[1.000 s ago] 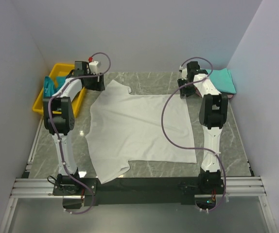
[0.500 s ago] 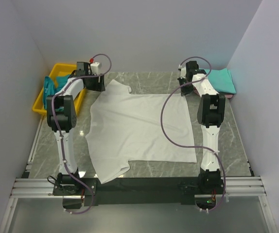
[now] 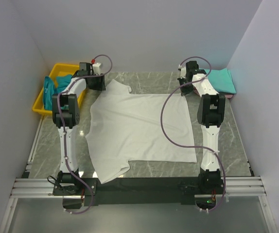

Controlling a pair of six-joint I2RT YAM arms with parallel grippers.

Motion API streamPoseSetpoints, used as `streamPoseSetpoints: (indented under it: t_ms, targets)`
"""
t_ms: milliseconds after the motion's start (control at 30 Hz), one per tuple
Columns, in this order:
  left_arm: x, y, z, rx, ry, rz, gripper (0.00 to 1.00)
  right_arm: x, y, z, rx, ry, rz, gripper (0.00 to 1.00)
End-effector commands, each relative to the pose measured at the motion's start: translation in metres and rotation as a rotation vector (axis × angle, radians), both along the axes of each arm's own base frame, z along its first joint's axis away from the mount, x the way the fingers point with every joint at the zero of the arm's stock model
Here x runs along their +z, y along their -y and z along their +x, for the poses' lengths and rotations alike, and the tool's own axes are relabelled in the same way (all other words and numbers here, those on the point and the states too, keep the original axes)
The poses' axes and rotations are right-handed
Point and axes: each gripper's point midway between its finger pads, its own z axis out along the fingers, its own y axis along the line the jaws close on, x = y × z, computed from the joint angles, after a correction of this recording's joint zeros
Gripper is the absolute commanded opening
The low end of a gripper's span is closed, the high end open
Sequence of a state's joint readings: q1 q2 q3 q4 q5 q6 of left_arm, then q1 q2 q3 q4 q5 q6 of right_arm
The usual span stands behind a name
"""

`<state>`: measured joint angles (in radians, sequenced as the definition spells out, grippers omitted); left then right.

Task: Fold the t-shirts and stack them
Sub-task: Fold the tshirt

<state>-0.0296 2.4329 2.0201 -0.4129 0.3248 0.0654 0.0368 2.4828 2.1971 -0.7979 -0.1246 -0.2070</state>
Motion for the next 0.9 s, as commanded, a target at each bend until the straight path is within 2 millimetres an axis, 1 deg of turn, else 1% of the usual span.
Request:
streamPoseSetpoints:
  t_ms: [0,200,333,367,400,500,600,667,700,767,833,867]
  targets:
    - [0.016,0.01,0.008,-0.018,0.028,-0.048,0.57,0.007,0.003,0.006,0.006,0.028,-0.012,0.0]
    - [0.007,0.022,-0.004,-0.047,-0.007,-0.071,0.48,0.01,0.006,0.008,0.001,0.038,-0.028,0.0]
    - [0.001,0.025,-0.012,-0.051,-0.026,-0.066,0.47,0.009,0.005,0.007,0.003,0.037,-0.03,0.0]
    - [0.001,0.025,-0.012,-0.053,-0.024,-0.063,0.47,0.01,0.006,0.008,0.003,0.039,-0.031,0.0]
    - [-0.002,0.023,-0.012,-0.043,-0.029,-0.055,0.44,0.01,0.005,0.008,0.004,0.04,-0.03,0.0]
    - [-0.006,0.023,-0.011,-0.035,-0.035,-0.053,0.39,0.012,0.006,0.009,0.001,0.046,-0.033,0.0]
    - [-0.007,0.022,-0.007,-0.022,-0.032,-0.053,0.33,0.015,0.007,0.011,-0.001,0.057,-0.033,0.0]
    - [-0.002,0.025,-0.003,-0.028,-0.025,-0.064,0.29,0.018,0.006,0.013,-0.003,0.064,-0.032,0.0]
    - [-0.005,0.026,-0.004,-0.032,-0.038,-0.075,0.28,0.018,0.007,0.013,-0.003,0.065,-0.033,0.0]
    - [0.0,0.029,-0.001,-0.038,-0.032,-0.09,0.27,0.02,0.007,0.014,-0.002,0.069,-0.034,0.0]
    - [-0.001,0.032,-0.002,-0.05,-0.036,-0.102,0.28,0.021,0.008,0.014,-0.001,0.071,-0.036,0.0]
    - [0.0,0.033,-0.002,-0.052,-0.034,-0.101,0.26,0.02,0.007,0.014,0.0,0.071,-0.037,0.0]
